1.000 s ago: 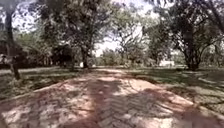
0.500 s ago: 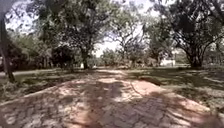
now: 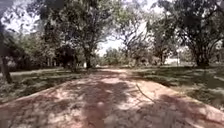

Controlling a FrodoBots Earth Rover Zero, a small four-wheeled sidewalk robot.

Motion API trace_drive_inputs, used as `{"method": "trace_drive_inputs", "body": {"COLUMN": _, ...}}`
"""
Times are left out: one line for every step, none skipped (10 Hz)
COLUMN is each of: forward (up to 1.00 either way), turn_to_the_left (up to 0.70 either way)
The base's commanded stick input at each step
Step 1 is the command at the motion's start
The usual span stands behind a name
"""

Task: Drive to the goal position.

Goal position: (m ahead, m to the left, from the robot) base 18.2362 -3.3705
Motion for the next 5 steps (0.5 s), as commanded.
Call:
{"method": "trace_drive_inputs", "body": {"forward": 0.70, "turn_to_the_left": 0.00}}
{"method": "trace_drive_inputs", "body": {"forward": 0.70, "turn_to_the_left": 0.00}}
{"method": "trace_drive_inputs", "body": {"forward": 0.70, "turn_to_the_left": 0.00}}
{"method": "trace_drive_inputs", "body": {"forward": 0.70, "turn_to_the_left": -0.09}}
{"method": "trace_drive_inputs", "body": {"forward": 0.70, "turn_to_the_left": -0.26}}
